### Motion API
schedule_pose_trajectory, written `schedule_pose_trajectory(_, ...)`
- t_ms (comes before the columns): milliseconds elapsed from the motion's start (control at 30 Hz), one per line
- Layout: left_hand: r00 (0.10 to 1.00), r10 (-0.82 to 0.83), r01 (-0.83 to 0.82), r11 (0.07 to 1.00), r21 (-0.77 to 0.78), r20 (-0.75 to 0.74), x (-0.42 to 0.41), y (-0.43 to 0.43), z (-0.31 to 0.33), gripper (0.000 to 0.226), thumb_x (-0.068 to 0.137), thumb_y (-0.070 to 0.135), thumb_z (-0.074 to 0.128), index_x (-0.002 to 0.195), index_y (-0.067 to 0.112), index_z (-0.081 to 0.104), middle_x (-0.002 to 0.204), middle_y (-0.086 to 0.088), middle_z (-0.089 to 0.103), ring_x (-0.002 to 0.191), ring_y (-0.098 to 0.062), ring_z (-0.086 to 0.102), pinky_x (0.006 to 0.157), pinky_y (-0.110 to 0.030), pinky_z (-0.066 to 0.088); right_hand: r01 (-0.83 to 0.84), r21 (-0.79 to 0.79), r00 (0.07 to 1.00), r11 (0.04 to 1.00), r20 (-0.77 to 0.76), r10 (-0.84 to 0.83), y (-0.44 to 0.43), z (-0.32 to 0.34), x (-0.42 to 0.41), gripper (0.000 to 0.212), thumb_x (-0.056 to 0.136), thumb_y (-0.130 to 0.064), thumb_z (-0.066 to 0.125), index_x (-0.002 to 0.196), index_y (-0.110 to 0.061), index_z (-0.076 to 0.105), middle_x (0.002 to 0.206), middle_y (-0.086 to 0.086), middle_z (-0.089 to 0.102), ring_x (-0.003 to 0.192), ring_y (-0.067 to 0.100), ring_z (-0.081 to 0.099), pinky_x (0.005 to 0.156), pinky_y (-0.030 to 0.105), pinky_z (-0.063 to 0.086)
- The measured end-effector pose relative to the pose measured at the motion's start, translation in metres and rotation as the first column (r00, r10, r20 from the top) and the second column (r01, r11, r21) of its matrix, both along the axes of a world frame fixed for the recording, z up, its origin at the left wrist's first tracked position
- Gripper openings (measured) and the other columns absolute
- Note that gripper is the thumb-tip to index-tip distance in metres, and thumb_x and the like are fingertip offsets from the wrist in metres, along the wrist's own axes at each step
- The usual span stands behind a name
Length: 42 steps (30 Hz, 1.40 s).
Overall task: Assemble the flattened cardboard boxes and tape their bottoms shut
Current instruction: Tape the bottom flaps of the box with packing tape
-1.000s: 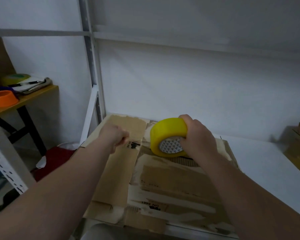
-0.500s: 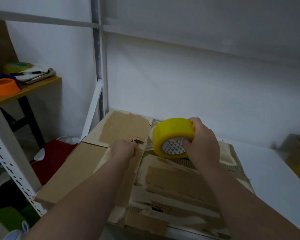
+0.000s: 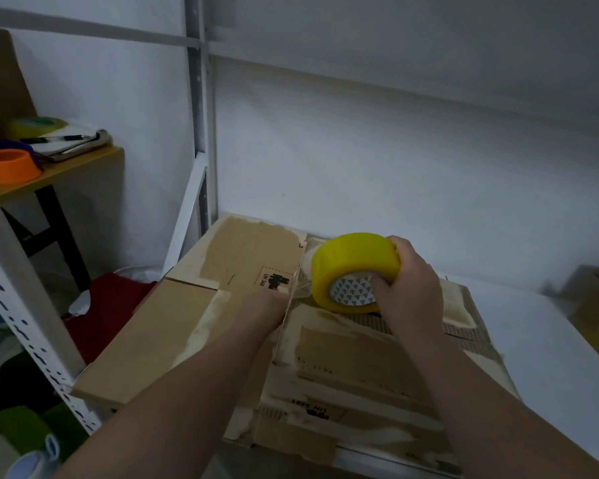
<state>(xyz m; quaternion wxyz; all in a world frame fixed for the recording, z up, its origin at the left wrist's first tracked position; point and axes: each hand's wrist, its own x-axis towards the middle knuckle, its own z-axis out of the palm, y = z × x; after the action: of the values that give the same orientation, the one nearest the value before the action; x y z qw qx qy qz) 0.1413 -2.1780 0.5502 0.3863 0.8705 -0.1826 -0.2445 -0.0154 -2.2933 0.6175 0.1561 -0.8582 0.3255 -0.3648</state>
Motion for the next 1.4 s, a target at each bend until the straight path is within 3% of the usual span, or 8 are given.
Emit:
schedule_pose_trajectory(100,0.993,0.116,-0.097,0.927,-0.361,0.031,-0.011,0.006,0.021,0.026,0.092,0.016,0.047,0.101,0.011,0.072,0.102,-0.009,0.067,0.101,-0.027,0.058,0.090,-0.037,0.047,-0.004,-0.007,1.000,1.000,-0.006,0.004,0.000,0.000,-0.001,0.055,0.080,-0.012,0.066,0.131,-0.020,0.049,0.110,0.008,0.063,0.099,0.031,0.056,0.077,0.042,0.049)
schedule_pose_trajectory(167,0.961,-0.167,-0.006,0.785,-0.620,-0.221,-0.025,0.011,0.038,0.032,0.080,0.021,0.052,0.105,0.021,0.072,0.107,-0.007,0.069,0.102,-0.029,0.062,0.096,-0.049,0.048,0.000,-0.003,1.000,1.000,0.002,0.000,0.000,0.000,-0.001,0.056,0.080,-0.011,0.065,0.132,-0.020,0.048,0.110,0.008,0.063,0.099,0.031,0.057,0.077,0.042,0.050)
schedule_pose_trajectory(267,0.843,-0.476,0.222,0.731,-0.645,-0.250,-0.030,0.017,0.044,0.049,0.072,0.016,0.056,0.120,0.021,0.059,0.105,-0.007,0.069,0.094,-0.026,0.067,0.083,-0.039,0.056,-0.002,0.023,1.000,1.000,0.022,0.002,0.001,-0.003,-0.001,0.056,0.081,-0.010,0.065,0.133,-0.021,0.048,0.109,0.008,0.063,0.097,0.031,0.057,0.077,0.042,0.050)
schedule_pose_trajectory(667,0.709,-0.517,0.293,0.835,-0.466,-0.480,-0.010,0.015,0.020,0.063,0.075,0.013,0.072,0.133,0.014,0.049,0.121,-0.015,0.065,0.108,-0.032,0.063,0.096,-0.043,0.050,-0.069,0.232,0.993,0.970,0.112,0.043,0.001,-0.007,-0.005,0.057,0.084,-0.007,0.061,0.136,-0.023,0.045,0.101,0.004,0.060,0.086,0.024,0.055,0.071,0.033,0.045)
schedule_pose_trajectory(800,0.865,-0.501,0.491,0.837,-0.240,0.023,-0.009,0.014,0.036,0.104,0.072,0.028,0.083,0.150,0.020,0.016,0.144,0.007,0.033,0.133,-0.017,0.032,0.115,-0.035,0.025,-0.088,0.318,0.989,0.944,0.139,0.045,0.000,-0.009,-0.006,0.040,0.086,-0.011,0.062,0.122,-0.024,0.050,0.084,-0.002,0.056,0.068,0.007,0.051,0.054,0.021,0.038)
schedule_pose_trajectory(867,0.717,-0.643,0.689,0.712,-0.137,0.267,-0.003,0.014,0.044,0.113,0.062,0.042,0.087,0.148,0.034,0.013,0.148,0.016,0.025,0.143,-0.015,0.011,0.118,-0.036,0.000,-0.094,0.355,0.989,0.930,0.142,0.045,-0.002,-0.010,-0.006,0.029,0.086,-0.014,0.062,0.109,-0.025,0.049,0.081,-0.002,0.055,0.069,0.011,0.052,0.053,0.023,0.038)
schedule_pose_trajectory(1200,0.454,-0.822,0.703,0.567,0.429,0.343,0.009,0.000,0.048,0.116,0.060,0.071,0.071,0.151,0.029,0.012,0.159,0.000,0.014,0.147,-0.028,0.001,0.117,-0.053,-0.010,-0.132,0.234,0.991,0.963,0.041,0.126,-0.005,0.003,-0.006,0.028,0.083,-0.011,0.061,0.108,-0.017,0.049,0.086,0.004,0.057,0.075,0.021,0.054,0.057,0.032,0.044)
schedule_pose_trajectory(1400,0.562,-0.796,0.615,0.584,0.529,0.226,0.000,0.005,0.062,0.129,0.067,0.061,0.074,0.151,0.021,-0.015,0.161,0.000,-0.001,0.145,-0.033,-0.014,0.118,-0.054,0.003,-0.022,0.027,0.993,0.999,-0.111,0.025,-0.027,0.017,-0.040,0.046,0.078,-0.011,0.062,0.121,-0.021,0.053,0.105,0.008,0.061,0.095,0.030,0.056,0.069,0.033,0.041)
